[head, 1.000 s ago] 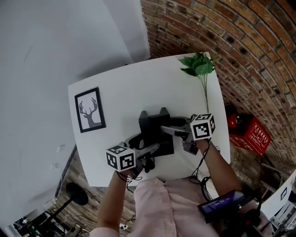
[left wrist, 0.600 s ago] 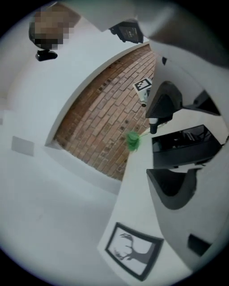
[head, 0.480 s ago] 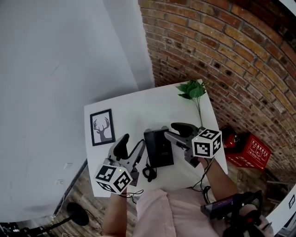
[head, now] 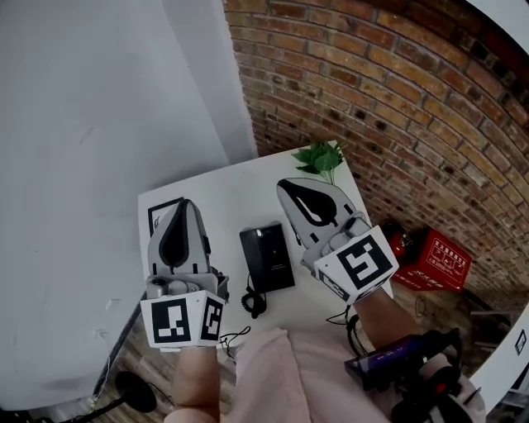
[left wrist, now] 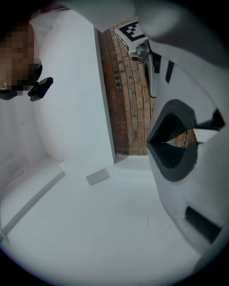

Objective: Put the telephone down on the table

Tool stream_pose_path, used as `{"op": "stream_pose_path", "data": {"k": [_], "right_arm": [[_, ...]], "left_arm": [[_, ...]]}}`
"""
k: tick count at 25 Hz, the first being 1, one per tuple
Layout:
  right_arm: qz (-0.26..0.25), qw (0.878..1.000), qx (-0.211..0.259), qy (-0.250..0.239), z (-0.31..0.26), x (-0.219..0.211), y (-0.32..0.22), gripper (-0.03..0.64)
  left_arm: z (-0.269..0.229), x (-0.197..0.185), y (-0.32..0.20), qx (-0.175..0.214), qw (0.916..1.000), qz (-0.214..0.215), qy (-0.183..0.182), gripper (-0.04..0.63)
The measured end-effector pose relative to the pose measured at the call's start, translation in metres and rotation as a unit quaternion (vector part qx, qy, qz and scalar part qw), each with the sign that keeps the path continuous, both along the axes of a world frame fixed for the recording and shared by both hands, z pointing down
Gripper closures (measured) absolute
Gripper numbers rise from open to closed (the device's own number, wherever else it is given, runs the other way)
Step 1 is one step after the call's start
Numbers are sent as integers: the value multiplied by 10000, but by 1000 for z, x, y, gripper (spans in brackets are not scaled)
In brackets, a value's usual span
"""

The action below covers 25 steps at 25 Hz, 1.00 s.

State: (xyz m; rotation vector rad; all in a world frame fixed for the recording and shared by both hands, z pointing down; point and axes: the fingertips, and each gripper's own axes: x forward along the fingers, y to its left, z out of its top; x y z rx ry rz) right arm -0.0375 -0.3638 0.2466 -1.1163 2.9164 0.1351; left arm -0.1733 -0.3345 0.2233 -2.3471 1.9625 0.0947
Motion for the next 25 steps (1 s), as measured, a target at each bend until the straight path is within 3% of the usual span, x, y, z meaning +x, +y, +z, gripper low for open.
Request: {"op": "stream_pose_path", "data": {"k": [6, 25], "right_arm": [[218, 9996, 147, 78, 2, 2, -1, 612], [174, 9997, 169, 16, 3, -1, 5, 612]], "left_arm": [[-1, 15, -2, 44, 9999, -20, -156, 595], [7, 24, -4, -36, 9992, 27, -387, 595]]}}
